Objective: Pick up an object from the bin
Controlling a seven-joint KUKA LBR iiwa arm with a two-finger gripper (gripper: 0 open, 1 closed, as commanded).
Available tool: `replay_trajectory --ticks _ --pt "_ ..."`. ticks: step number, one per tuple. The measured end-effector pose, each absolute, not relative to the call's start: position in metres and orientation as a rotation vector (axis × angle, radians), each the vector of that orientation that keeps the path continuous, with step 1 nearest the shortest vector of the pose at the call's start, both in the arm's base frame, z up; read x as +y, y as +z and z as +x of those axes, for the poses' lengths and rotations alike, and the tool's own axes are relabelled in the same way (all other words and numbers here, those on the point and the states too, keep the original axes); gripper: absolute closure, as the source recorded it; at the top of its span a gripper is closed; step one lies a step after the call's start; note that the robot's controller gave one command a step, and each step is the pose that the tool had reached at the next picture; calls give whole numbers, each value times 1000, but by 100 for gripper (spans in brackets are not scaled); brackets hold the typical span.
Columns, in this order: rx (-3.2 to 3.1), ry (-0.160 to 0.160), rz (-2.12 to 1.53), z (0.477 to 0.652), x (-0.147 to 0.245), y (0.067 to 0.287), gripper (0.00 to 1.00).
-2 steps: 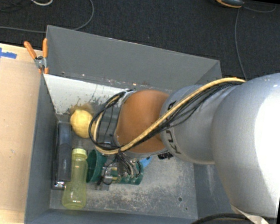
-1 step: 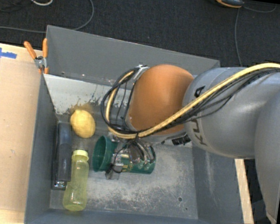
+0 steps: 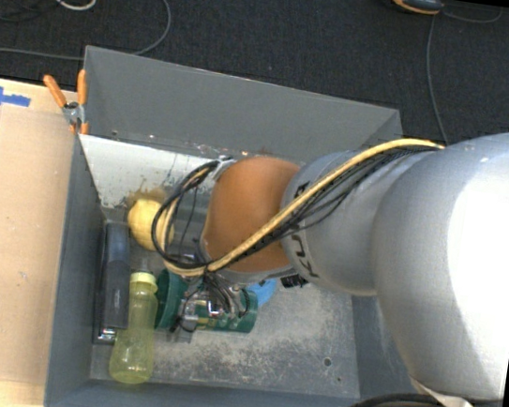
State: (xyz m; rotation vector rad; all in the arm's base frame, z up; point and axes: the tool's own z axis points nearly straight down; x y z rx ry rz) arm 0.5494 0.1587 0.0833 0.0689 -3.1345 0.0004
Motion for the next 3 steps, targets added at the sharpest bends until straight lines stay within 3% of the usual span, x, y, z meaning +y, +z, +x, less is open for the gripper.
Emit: replay_trajectory --ticks 1,2,3 --pt "-3145 -5 55 552 156 109 100" --pt "-3134 -2 13 553 158 78 100" --pt "-3131 1 11 554 161 71 100"
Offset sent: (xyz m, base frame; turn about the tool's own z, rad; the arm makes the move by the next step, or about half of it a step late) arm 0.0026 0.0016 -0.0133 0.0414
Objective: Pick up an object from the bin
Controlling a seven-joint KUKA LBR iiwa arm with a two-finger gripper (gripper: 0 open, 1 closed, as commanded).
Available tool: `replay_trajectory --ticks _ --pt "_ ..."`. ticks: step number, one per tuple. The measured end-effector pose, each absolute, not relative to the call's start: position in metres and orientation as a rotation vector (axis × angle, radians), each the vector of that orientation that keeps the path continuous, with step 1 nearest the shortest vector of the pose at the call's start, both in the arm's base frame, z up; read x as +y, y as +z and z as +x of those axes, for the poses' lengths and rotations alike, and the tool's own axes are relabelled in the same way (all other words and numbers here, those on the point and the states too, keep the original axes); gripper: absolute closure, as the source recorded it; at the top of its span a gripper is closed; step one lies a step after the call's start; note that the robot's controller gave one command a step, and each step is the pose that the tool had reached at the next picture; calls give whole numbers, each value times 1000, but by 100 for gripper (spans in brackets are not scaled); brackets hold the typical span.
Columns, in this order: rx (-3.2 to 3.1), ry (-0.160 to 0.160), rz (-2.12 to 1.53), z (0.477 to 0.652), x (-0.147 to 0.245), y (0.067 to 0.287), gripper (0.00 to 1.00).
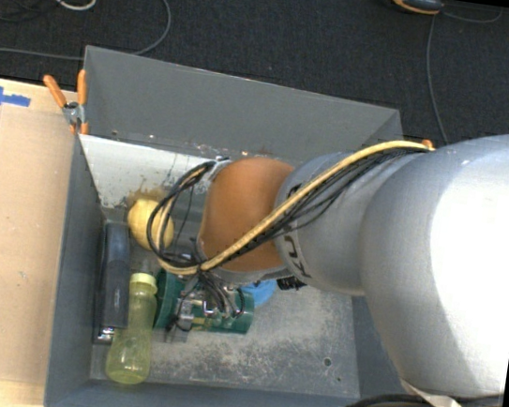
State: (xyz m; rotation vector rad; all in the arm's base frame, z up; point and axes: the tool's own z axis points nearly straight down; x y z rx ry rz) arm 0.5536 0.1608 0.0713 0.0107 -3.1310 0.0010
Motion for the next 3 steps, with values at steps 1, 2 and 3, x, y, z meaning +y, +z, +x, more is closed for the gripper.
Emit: replay_trajectory --ticks 1,2,3 --pt "-3132 0 189 592 134 123 100" --pt "-3118 -1 63 583 156 215 100" --pt "-3122 1 58 579 143 142 100"
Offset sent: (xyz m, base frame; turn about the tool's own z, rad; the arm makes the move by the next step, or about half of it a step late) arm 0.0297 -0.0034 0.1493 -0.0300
